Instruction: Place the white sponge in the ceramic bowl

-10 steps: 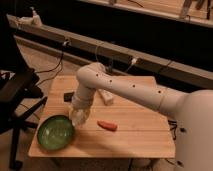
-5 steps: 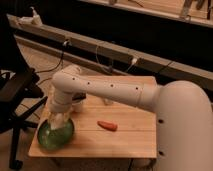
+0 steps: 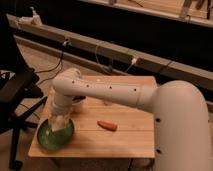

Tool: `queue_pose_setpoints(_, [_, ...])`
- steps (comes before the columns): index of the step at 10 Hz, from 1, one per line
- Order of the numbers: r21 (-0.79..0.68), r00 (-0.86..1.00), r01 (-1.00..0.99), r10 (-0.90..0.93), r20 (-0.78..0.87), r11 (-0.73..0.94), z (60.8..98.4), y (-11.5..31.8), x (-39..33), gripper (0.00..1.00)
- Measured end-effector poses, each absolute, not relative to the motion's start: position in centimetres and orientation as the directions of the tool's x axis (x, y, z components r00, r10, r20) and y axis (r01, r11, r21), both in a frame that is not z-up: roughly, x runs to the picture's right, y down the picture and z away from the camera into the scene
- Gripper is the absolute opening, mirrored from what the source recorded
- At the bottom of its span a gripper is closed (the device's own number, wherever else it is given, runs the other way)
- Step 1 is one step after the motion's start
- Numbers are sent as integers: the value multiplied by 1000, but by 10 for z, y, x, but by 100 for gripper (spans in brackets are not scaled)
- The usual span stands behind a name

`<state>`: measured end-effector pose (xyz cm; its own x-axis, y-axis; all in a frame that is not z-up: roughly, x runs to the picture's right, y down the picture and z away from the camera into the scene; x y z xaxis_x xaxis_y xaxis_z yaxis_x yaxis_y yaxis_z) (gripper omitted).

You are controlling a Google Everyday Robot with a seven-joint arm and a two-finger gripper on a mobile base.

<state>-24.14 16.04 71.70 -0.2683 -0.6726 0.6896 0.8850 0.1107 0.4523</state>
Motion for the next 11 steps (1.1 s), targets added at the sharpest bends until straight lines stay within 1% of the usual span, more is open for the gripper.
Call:
queue_pose_setpoints(1, [452,-273,886,-670,690,105,715,160,-246,32])
queue_pose_setpoints(2, [450,-264,885,-668,695,118,715,158,-243,42])
queue_pose_setpoints(6, [466,-259,873,-668,697,147,720,161,-237,77])
queue_pose_setpoints(7, [468,-258,871,-669,697,151,720,161,-236,80])
queue_pose_setpoints(9, [477,-248,861,-672,697,176,721,161,-235,80])
queue_pose_setpoints(10, [475,-239,859,-673,700,190,721,160,-234,78])
queue_pose_setpoints(11, [471,-244,863,-662,708,185,721,159,-234,69])
